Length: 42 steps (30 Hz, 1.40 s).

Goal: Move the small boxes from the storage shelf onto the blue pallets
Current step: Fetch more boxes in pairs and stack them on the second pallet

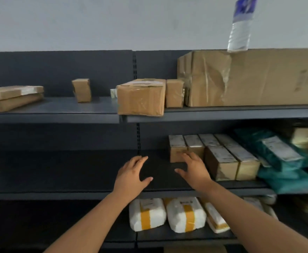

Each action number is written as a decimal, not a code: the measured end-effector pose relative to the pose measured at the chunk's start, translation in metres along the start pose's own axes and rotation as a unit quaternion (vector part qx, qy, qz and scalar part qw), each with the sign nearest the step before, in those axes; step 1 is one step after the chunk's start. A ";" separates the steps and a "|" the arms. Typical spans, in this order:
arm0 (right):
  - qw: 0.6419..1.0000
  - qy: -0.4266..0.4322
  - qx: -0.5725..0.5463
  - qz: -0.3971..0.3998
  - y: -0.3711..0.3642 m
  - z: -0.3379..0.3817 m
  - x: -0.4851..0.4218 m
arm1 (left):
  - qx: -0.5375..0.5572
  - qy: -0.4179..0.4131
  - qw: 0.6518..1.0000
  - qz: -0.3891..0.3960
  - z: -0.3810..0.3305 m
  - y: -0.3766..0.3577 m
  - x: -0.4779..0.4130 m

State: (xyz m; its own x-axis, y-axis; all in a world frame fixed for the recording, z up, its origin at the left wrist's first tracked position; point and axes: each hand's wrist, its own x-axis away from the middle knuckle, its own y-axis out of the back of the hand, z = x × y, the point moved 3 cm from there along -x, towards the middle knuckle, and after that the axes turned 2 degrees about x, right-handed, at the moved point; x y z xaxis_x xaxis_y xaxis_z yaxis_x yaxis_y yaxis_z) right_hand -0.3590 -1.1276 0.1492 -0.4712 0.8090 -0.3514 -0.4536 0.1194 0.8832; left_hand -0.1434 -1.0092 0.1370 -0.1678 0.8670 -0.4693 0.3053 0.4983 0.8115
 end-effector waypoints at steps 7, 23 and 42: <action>0.995 -0.099 0.021 -0.010 0.061 -0.148 0.029 | 0.065 -0.040 0.995 0.060 -0.108 -0.092 -0.049; 0.981 -0.183 -0.045 0.042 0.057 -0.289 0.018 | 0.217 0.036 0.964 0.151 -0.211 -0.216 -0.111; 0.990 -0.125 -0.056 -0.014 0.064 -0.219 0.029 | 0.247 0.017 0.967 0.060 -0.176 -0.175 -0.087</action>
State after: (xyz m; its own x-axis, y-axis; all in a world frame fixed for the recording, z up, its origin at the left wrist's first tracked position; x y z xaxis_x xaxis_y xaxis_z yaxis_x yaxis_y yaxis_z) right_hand -0.5672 -1.2225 0.1280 -0.2613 0.9255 -0.2741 -0.5512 0.0901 0.8295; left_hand -0.3474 -1.1711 0.0970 -0.1314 0.9218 -0.3647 0.7333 0.3379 0.5900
